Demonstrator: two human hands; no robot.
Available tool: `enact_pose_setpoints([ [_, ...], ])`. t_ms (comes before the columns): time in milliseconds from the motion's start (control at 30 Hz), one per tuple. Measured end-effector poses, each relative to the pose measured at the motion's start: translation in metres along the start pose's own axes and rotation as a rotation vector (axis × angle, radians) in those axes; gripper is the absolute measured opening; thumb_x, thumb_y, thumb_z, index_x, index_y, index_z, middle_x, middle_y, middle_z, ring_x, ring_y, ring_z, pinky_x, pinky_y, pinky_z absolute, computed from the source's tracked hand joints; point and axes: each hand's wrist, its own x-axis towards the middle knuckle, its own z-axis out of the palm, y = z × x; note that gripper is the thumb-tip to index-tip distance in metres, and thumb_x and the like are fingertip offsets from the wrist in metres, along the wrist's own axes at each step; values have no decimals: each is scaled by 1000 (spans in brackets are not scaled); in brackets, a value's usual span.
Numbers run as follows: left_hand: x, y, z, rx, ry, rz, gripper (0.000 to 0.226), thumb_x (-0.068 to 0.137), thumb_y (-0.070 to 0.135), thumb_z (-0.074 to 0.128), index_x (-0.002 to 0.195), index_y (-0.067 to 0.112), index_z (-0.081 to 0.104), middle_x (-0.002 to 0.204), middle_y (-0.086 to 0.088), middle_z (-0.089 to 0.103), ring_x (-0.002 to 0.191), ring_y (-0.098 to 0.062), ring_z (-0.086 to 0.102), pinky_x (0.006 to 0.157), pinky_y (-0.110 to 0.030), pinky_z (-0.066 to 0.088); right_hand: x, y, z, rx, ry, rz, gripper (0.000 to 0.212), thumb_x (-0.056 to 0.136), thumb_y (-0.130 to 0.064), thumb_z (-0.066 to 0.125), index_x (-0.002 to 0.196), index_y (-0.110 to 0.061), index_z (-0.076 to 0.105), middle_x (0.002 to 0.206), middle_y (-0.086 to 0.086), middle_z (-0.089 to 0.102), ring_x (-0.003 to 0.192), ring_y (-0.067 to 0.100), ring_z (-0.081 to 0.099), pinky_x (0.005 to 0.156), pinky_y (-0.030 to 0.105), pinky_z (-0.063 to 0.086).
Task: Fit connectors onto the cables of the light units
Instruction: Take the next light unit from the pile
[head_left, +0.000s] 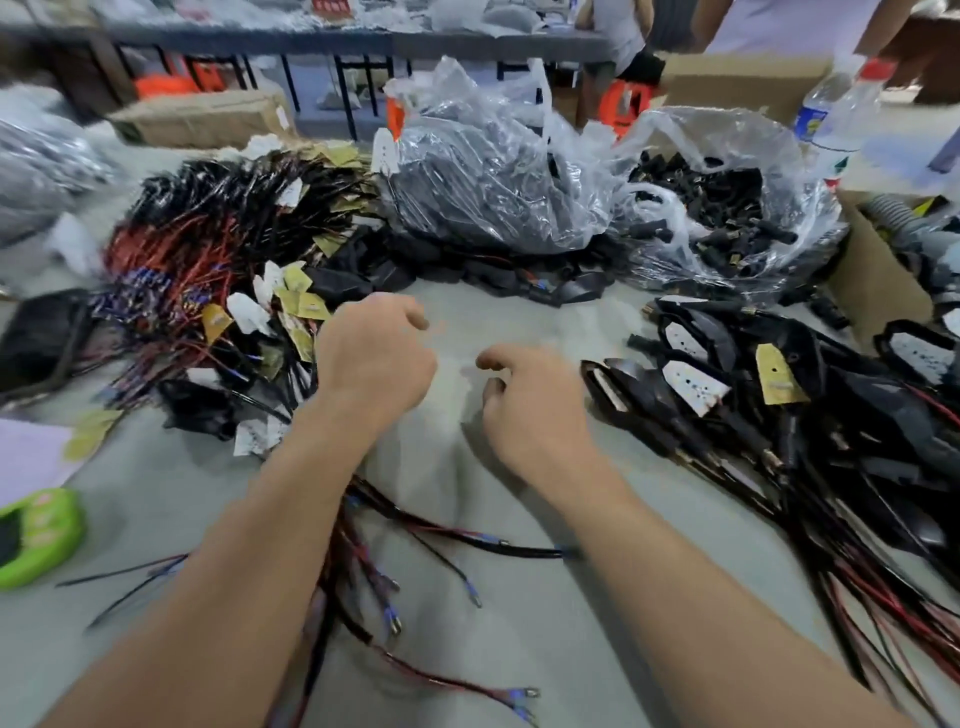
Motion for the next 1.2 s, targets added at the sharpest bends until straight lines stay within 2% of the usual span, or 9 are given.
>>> enact_pose_setpoints([
  [100, 2, -39, -6, 90, -18, -45, 47, 81, 30, 72, 128, 28, 65, 121, -7, 65, 113, -32, 59, 88, -38, 49, 10, -11, 23, 46, -47, 15, 37, 91, -13, 51, 119, -25, 72, 120, 5, 69, 122, 21, 51, 100, 26, 37],
  [200, -5, -57, -5, 230, -4, -47, 31, 81, 40, 77, 105, 21, 71, 105, -6, 66, 103, -32, 60, 78, -39, 49, 14, -16, 33, 87, -42, 11, 33, 89, -13, 54, 113, -23, 75, 112, 4, 71, 121, 22, 52, 99, 27, 38],
  [433, 6, -43, -5, 335, 38, -101, 13, 90, 26, 60, 85, 20, 70, 74, 0, 64, 66, -26, 51, 59, -28, 30, 15, 8, 27, 234, -17, 155, 21, 82, -19, 62, 89, -30, 78, 81, -15, 73, 77, -7, 62, 64, 4, 39],
  [567, 5, -32, -8, -236, 184, -68, 16, 87, 30, 64, 78, 26, 77, 64, 8, 71, 64, -16, 65, 56, -27, 48, 14, 3, 13, 486, -8, 186, 16, 82, -22, 66, 80, -33, 78, 68, -16, 71, 58, 0, 59, 56, 12, 43],
  [767, 13, 21, 6, -1421, -98, -349, 17, 91, 9, 65, 77, 14, 75, 66, 0, 69, 52, -9, 52, 46, -16, 41, 4, -20, -4, 841, -442, 176, 19, 83, -31, 66, 83, -15, 76, 78, 10, 75, 51, 23, 51, 47, 26, 32],
  [867, 14, 34, 16, -1536, -129, -468, 13, 93, 7, 62, 87, 10, 73, 67, 2, 66, 55, -8, 51, 50, -16, 42, 7, -18, -11, 873, -428, 181, 17, 89, -9, 63, 74, -10, 71, 69, 24, 65, 50, 26, 46, 48, 29, 30],
  [967, 9, 36, 24, -1460, -99, -455, 16, 93, 5, 65, 104, 10, 74, 73, 2, 69, 62, -8, 55, 53, -19, 47, 13, -9, -29, 959, -457, 215, 13, 91, 0, 64, 82, -7, 69, 67, 13, 66, 47, 15, 52, 46, 21, 36],
  [1100, 8, 38, 29, -1571, 27, -547, 21, 93, 2, 64, 111, 6, 72, 84, -2, 69, 67, -8, 55, 65, -18, 47, 8, -4, -35, 494, -681, 103, 11, 78, -9, 73, 87, -16, 73, 60, 5, 65, 49, 15, 50, 49, 22, 38],
  [1200, 13, 36, 30, -1747, -43, -597, 18, 99, 3, 58, 114, 6, 66, 85, -1, 67, 69, -7, 56, 62, -15, 45, 9, -4, -28, 380, -510, 94, 11, 74, -15, 70, 74, -25, 74, 56, -4, 65, 46, 6, 50, 49, 21, 39],
])
